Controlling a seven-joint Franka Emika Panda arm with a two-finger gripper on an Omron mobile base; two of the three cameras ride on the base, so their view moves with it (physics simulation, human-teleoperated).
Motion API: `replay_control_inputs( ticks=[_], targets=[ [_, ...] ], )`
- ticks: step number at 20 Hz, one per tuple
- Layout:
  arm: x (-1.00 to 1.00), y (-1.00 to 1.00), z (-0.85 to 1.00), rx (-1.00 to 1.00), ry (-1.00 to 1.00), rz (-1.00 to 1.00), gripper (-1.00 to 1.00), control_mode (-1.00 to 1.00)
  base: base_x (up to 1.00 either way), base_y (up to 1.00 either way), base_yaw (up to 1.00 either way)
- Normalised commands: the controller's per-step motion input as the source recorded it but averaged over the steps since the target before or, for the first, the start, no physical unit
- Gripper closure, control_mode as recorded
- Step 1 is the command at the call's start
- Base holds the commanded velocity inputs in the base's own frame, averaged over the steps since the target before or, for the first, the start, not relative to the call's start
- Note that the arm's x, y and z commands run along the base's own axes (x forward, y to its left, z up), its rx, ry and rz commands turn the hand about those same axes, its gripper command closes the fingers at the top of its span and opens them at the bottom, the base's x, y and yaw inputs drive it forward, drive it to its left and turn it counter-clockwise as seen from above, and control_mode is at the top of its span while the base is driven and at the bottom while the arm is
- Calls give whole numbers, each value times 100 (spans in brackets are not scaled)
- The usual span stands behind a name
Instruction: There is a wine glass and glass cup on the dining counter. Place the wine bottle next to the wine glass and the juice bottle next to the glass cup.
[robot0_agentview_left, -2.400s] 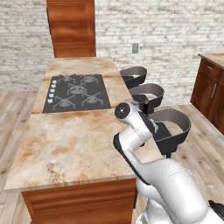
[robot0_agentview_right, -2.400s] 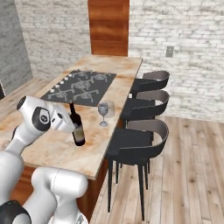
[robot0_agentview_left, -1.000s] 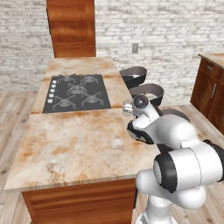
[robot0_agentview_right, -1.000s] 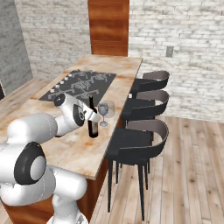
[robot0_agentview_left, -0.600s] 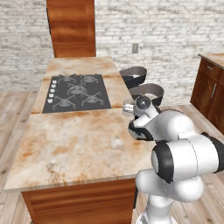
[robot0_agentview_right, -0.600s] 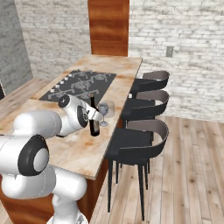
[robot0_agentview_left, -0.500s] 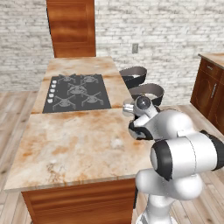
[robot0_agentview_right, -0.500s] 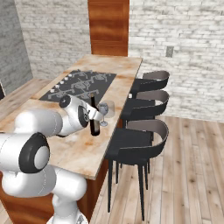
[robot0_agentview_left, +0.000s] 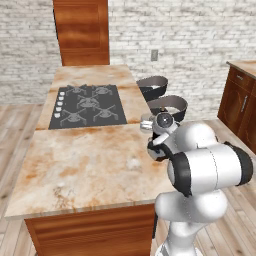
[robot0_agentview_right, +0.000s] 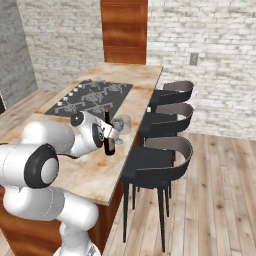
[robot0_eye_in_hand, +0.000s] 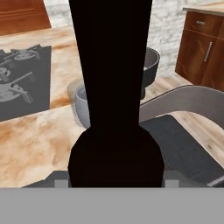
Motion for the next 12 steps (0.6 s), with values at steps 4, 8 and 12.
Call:
replay_control_inputs(
  ticks=[4,8,12],
  targets=[
    [9,0,-19,-3,-12,4,100,-100,0,0,0],
    [4,0,-21,-2,-10,4,100,-100,0,0,0],
    [0,0,-34,0,1,0,100,-100,0,0,0]
  ],
)
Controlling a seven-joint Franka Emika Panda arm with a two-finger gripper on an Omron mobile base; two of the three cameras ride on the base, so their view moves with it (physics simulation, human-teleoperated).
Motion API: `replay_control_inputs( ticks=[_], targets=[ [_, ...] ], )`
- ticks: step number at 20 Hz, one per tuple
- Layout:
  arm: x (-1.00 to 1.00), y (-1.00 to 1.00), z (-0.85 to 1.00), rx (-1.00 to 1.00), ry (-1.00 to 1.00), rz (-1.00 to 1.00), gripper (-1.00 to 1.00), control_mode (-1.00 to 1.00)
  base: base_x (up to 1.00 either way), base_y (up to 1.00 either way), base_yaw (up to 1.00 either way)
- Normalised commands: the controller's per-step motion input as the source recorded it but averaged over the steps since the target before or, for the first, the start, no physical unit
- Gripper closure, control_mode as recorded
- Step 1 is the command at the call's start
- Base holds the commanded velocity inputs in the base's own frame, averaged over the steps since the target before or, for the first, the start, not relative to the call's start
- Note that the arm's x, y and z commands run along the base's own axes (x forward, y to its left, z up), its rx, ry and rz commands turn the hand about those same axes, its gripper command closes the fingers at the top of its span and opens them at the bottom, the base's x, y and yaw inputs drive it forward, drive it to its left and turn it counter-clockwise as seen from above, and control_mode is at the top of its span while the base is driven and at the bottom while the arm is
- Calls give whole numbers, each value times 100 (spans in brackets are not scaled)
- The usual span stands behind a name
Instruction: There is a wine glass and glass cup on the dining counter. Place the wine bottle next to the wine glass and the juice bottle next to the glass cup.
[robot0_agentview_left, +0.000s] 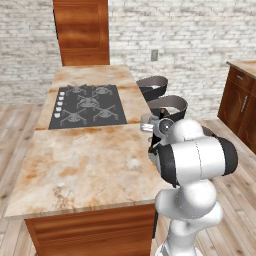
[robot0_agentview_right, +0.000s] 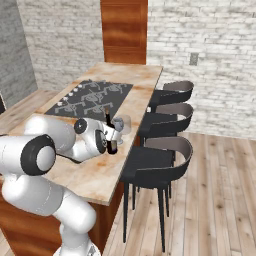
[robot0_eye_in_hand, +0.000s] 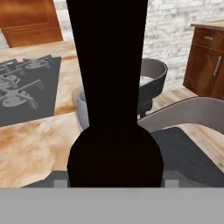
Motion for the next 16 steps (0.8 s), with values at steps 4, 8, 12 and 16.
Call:
replay_control_inputs(
  ticks=[4,8,12,16],
  targets=[
    [0,1,-37,1,2,0,100,-100,0,0,0],
    [0,1,-36,0,0,1,100,-100,0,0,0],
    [0,0,-35,3,2,0,-100,-100,0,0,0],
    [-3,0,-27,4,8,0,-100,-100,0,0,0]
  ],
)
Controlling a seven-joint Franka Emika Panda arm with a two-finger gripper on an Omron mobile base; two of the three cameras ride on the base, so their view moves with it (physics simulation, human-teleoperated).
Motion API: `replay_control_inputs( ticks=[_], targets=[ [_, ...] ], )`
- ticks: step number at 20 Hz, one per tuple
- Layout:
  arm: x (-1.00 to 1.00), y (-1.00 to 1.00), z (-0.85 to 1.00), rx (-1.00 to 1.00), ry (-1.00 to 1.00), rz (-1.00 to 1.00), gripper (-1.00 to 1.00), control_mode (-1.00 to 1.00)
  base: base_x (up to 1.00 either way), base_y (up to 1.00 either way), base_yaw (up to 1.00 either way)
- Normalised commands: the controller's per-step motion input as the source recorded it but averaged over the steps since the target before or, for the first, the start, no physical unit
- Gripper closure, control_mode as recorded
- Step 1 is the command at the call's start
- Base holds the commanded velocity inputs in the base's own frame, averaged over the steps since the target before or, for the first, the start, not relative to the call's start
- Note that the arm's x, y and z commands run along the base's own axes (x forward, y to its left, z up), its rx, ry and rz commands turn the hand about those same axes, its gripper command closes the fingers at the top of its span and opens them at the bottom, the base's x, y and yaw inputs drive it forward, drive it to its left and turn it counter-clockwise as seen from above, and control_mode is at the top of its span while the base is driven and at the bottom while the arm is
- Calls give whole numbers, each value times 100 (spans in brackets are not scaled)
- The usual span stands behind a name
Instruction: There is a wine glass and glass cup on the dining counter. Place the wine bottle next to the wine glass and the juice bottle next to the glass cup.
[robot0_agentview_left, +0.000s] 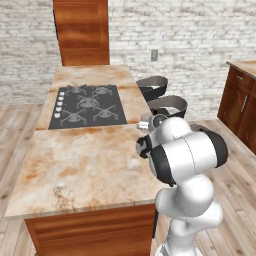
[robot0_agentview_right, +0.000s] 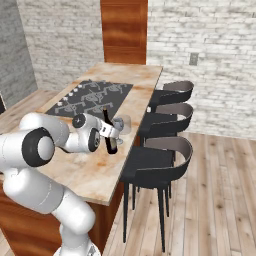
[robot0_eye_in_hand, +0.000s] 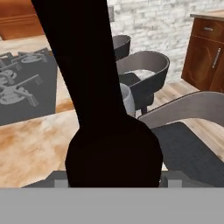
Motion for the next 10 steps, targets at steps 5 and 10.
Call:
replay_control_inputs(
  ticks=[5,10],
  targets=[
    [-9,-1,-16,3,1,3,-100,-100,0,0,0],
    [-6,-5,-11,1,0,3,-100,-100,0,0,0]
  ],
)
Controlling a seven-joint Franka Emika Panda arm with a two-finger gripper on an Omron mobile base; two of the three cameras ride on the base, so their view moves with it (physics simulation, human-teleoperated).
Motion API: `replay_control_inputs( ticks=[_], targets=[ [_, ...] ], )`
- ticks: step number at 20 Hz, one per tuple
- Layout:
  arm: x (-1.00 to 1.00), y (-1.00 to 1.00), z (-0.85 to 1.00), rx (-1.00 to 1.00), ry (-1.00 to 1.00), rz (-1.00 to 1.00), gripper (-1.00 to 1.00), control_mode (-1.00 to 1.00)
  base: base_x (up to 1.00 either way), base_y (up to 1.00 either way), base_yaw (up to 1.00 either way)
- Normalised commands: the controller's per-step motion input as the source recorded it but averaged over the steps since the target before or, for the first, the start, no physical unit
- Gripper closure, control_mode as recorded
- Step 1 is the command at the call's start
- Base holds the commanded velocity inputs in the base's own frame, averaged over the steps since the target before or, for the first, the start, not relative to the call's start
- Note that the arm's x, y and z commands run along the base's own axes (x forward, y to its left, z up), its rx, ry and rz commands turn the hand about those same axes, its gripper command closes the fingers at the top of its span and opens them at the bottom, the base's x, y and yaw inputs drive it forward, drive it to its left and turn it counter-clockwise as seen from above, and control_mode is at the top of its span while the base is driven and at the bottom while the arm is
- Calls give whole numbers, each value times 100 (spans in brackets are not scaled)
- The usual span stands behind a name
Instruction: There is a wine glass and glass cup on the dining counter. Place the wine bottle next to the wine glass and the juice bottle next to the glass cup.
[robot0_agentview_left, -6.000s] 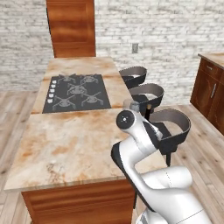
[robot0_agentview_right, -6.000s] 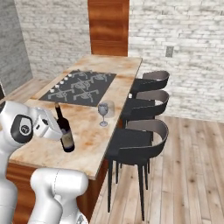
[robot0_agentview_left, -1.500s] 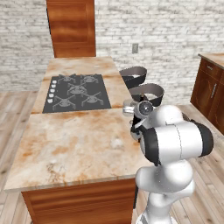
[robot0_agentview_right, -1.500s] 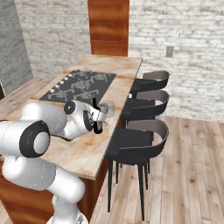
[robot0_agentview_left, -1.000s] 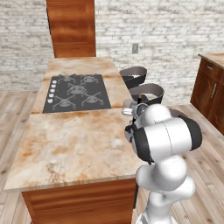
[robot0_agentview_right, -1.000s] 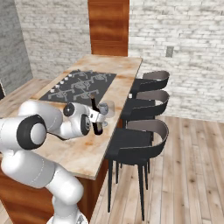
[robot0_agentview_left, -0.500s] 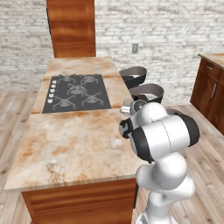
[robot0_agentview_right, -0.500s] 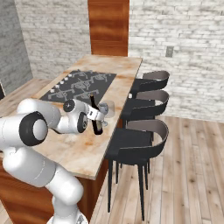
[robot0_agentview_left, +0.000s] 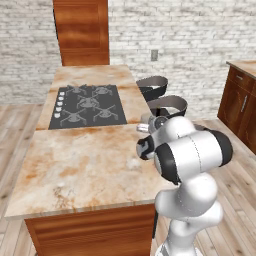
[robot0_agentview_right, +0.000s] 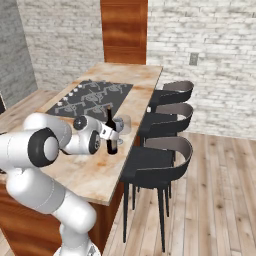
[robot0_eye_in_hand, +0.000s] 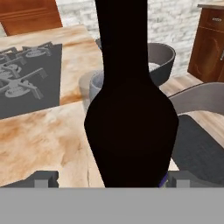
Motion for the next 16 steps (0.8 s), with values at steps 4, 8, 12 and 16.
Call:
replay_control_inputs(
  ticks=[4,8,12,16],
  targets=[
    [-6,0,-1,0,0,1,-100,-100,0,0,0],
    [-16,1,0,0,0,0,-100,-100,0,0,0],
    [-10,7,0,0,0,0,-100,-100,0,0,0],
    [-20,14,1,0,0,0,-100,-100,0,0,0]
  ],
)
